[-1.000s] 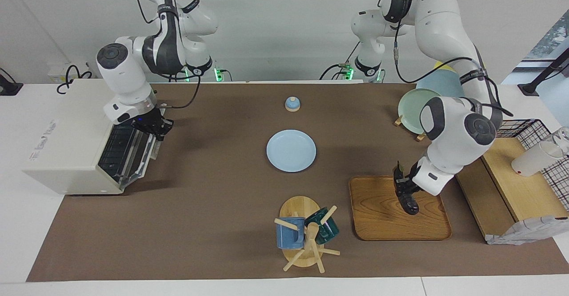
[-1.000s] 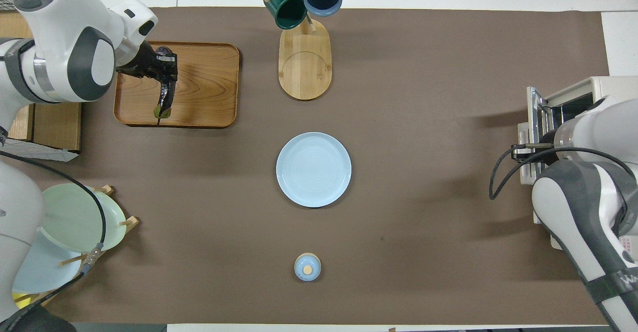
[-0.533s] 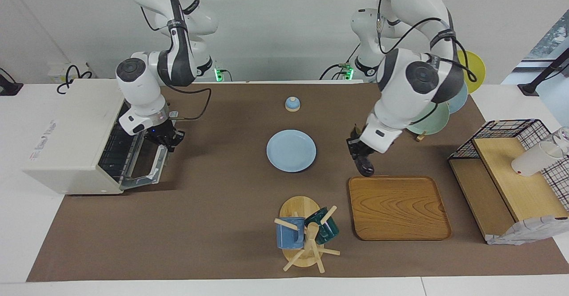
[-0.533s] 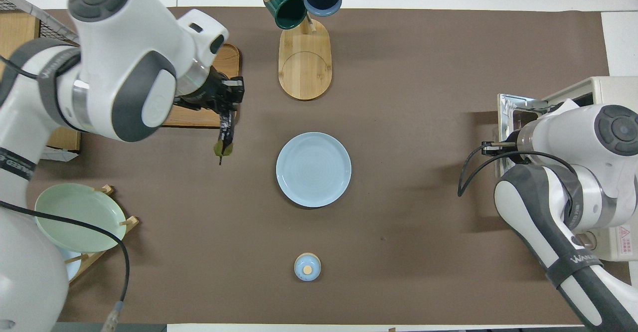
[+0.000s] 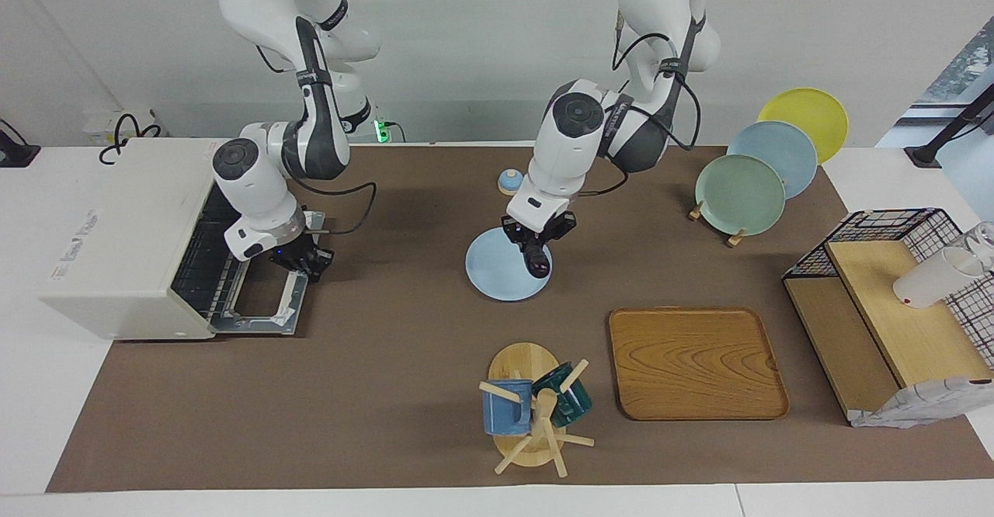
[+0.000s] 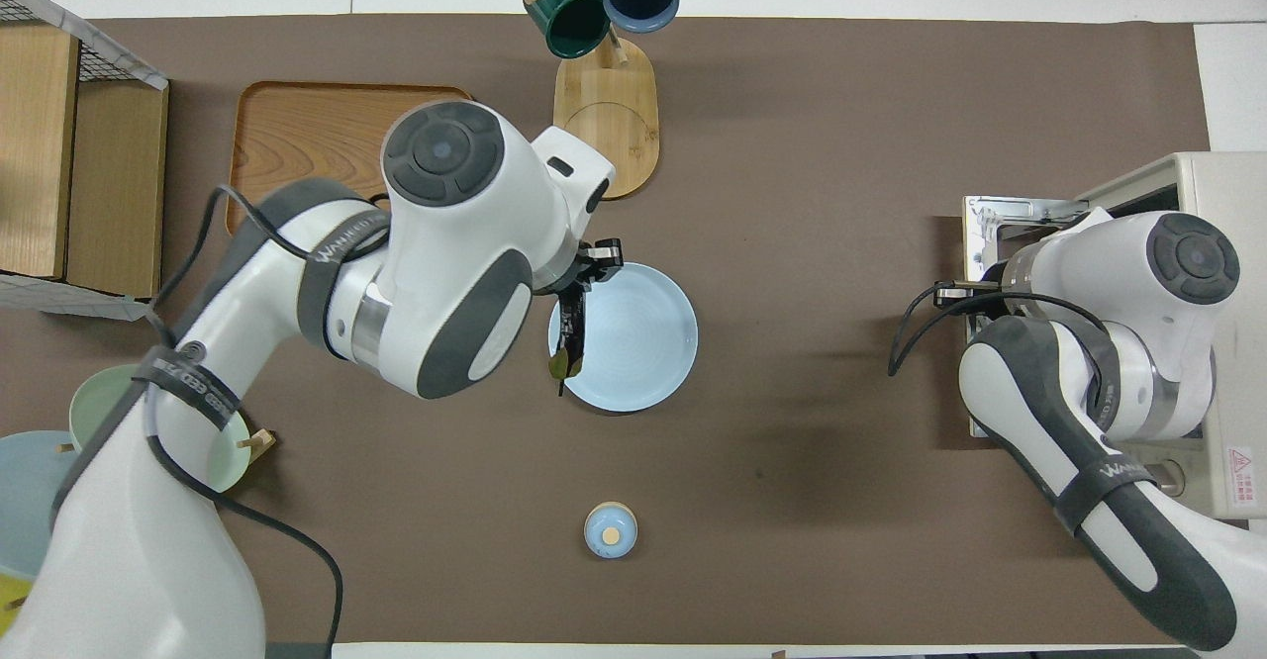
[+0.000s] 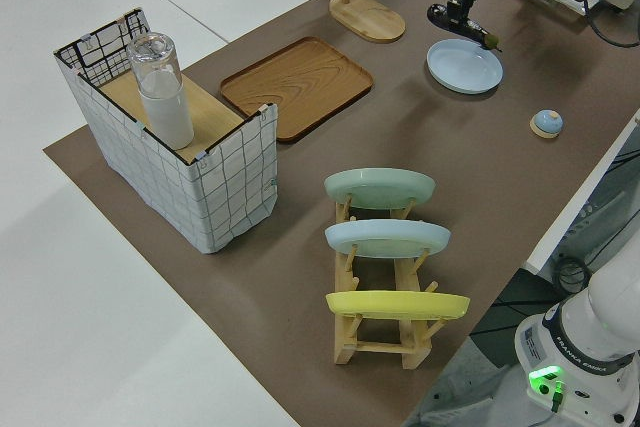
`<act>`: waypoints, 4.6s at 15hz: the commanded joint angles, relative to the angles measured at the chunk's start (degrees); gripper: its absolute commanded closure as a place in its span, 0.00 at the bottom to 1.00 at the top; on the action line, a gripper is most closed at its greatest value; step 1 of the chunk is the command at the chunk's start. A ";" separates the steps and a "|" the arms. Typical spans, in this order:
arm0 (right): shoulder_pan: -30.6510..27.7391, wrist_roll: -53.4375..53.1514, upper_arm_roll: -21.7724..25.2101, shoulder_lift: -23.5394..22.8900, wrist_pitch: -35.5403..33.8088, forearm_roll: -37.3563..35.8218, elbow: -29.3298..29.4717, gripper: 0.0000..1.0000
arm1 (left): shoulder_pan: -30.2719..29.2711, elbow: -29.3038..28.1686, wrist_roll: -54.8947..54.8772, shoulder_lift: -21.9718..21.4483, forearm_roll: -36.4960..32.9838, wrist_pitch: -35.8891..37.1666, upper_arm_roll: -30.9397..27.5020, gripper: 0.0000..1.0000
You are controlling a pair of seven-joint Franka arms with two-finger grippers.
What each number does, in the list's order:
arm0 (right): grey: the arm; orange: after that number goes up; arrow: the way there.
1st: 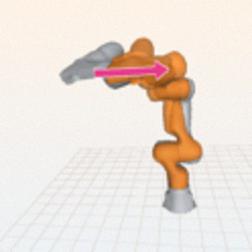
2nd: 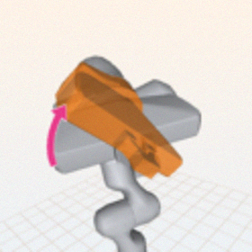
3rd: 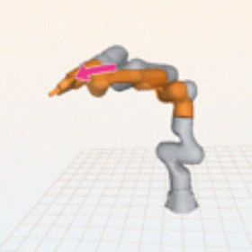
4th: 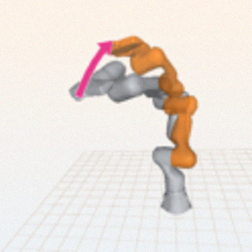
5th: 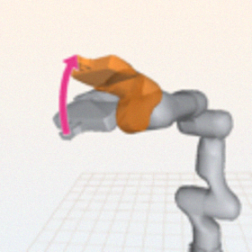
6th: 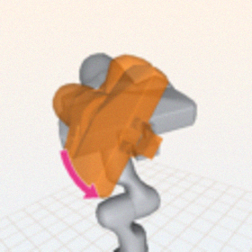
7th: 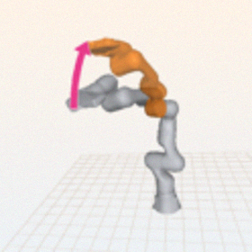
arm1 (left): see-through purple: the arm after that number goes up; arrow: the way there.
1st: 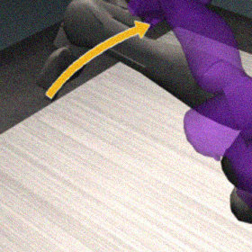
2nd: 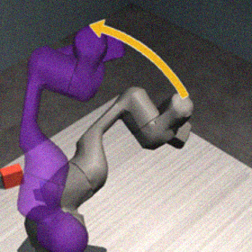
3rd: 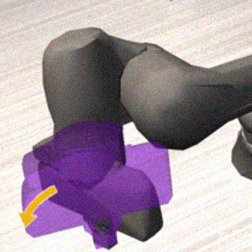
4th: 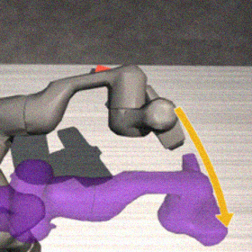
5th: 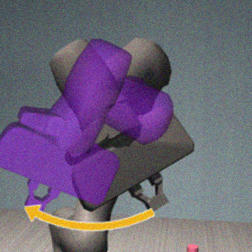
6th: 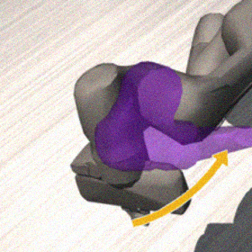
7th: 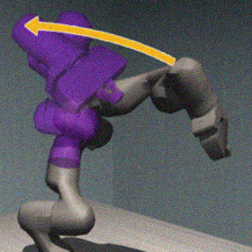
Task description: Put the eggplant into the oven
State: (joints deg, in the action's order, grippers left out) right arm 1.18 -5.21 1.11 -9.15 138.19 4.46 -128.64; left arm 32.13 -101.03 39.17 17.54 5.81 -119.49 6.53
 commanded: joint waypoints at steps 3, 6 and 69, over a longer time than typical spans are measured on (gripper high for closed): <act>0.66 -1.64 1.44 -0.16 -0.54 -0.77 2.34 1.00 | 2.50 -2.59 2.74 3.46 0.86 -6.71 -1.26 1.00; 3.83 -5.49 1.44 -0.08 -7.21 -0.77 6.64 1.00 | 2.24 -2.50 2.67 3.56 0.86 -6.90 -1.35 1.00; 19.41 -18.37 1.44 3.60 -23.84 -25.38 13.00 1.00 | -32.83 10.42 -38.03 -18.42 -3.53 37.14 -0.56 0.00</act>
State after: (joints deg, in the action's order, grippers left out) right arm 23.36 -27.18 3.54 -9.77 112.43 -20.73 -110.30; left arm 0.18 -91.36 1.20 -1.35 2.06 -81.53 5.57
